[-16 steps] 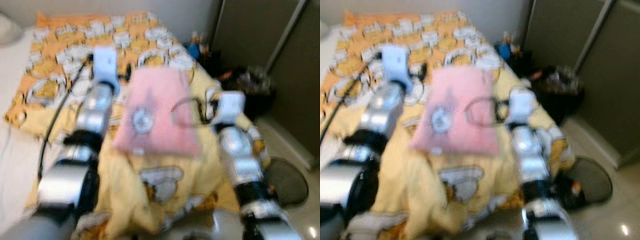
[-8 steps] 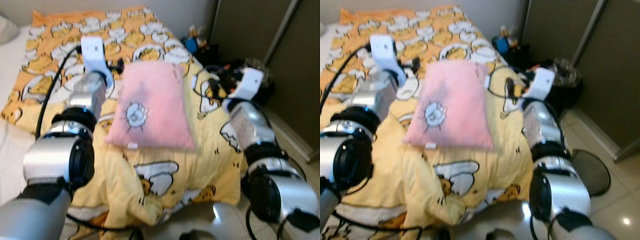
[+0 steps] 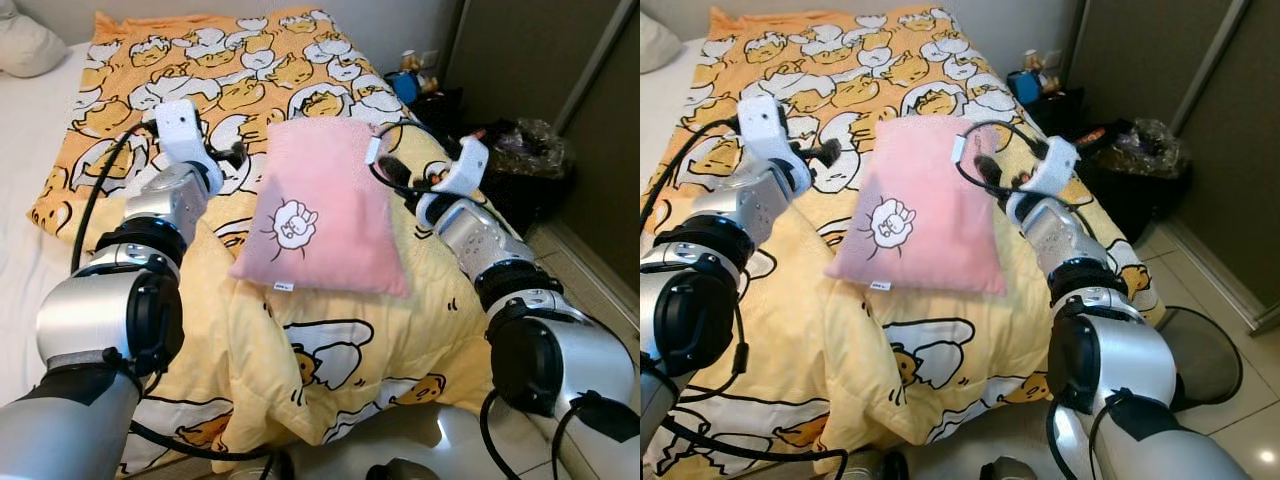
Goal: Clean up the room
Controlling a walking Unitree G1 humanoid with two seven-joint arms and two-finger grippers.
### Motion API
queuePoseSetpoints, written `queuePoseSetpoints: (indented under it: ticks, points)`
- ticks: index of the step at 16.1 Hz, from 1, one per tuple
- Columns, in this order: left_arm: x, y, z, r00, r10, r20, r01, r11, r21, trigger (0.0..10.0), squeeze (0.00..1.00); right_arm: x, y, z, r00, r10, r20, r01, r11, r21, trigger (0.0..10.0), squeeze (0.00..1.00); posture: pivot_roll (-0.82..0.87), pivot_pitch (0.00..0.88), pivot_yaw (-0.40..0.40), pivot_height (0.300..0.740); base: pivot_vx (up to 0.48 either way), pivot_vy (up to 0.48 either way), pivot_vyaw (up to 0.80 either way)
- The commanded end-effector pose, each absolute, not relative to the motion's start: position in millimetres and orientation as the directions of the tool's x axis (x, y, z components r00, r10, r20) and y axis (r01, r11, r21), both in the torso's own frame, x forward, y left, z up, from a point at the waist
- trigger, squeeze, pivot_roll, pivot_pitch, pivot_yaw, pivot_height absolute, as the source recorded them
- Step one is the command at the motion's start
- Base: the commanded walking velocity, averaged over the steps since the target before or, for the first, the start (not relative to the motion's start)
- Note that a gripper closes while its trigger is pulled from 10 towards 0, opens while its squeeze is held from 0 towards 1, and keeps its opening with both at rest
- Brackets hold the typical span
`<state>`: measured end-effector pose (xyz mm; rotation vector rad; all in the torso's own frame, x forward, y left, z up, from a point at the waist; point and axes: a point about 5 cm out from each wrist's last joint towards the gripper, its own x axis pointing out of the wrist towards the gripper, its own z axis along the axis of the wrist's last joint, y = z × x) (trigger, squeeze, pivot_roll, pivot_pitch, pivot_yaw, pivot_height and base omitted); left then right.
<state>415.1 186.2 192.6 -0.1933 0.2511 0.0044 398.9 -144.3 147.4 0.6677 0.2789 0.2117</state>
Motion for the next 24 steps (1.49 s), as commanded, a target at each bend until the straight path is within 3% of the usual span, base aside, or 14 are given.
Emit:
queuePoseSetpoints:
  ticks: [1,5,9,14,15,16,17,18,24]
  points:
    - [417,179,196,0.963,-0.038,-0.266,-0.006,0.987,-0.163,10.0,0.00,401,-141,151,0.935,0.300,-0.190,-0.104,0.744,0.660,10.0,0.00,-0.21,0.167,0.077,0.740,0.000,0.000,0.00]
    - [416,172,190,0.957,-0.036,-0.288,0.002,0.993,-0.115,10.0,0.00,400,-126,152,0.909,0.364,-0.202,-0.136,0.719,0.682,10.0,0.00,-0.23,0.225,0.078,0.740,0.000,0.000,0.00]
    - [416,170,190,0.957,-0.045,-0.285,0.009,0.992,-0.126,10.0,0.00,399,-93,160,0.857,0.488,-0.164,-0.244,0.666,0.705,10.0,0.00,-0.22,0.270,0.066,0.740,0.000,0.000,0.00]
    - [412,164,174,0.931,-0.068,-0.360,0.026,0.993,-0.118,10.0,0.00,395,-78,153,0.837,0.513,-0.190,-0.247,0.665,0.705,10.0,0.00,-0.21,0.284,0.068,0.740,0.000,0.000,0.00]
    - [411,162,173,0.929,-0.077,-0.361,0.030,0.991,-0.134,0.0,0.00,395,-78,152,0.840,0.506,-0.197,-0.235,0.666,0.708,10.0,0.00,-0.21,0.282,0.068,0.740,0.000,0.000,0.00]
    - [411,161,173,0.930,-0.077,-0.360,0.030,0.990,-0.135,0.0,0.00,395,-77,151,0.840,0.503,-0.204,-0.231,0.671,0.705,3.3,0.00,-0.22,0.281,0.070,0.740,0.000,0.000,0.00]
    - [411,162,173,0.931,-0.074,-0.359,0.027,0.991,-0.133,0.0,0.00,394,-76,150,0.839,0.505,-0.205,-0.233,0.673,0.702,3.3,0.00,-0.22,0.281,0.070,0.740,0.000,0.000,0.00]
    - [412,162,174,0.934,-0.070,-0.350,0.023,0.991,-0.135,0.0,0.00,394,-76,150,0.840,0.502,-0.208,-0.232,0.677,0.698,0.0,0.00,-0.22,0.280,0.073,0.740,0.000,0.000,0.00]
    - [411,152,172,0.934,-0.113,-0.339,0.087,0.992,-0.093,0.0,0.00,396,-83,148,0.860,0.450,-0.239,-0.198,0.727,0.657,0.0,0.00,-0.21,0.274,0.069,0.740,0.000,0.000,0.00]
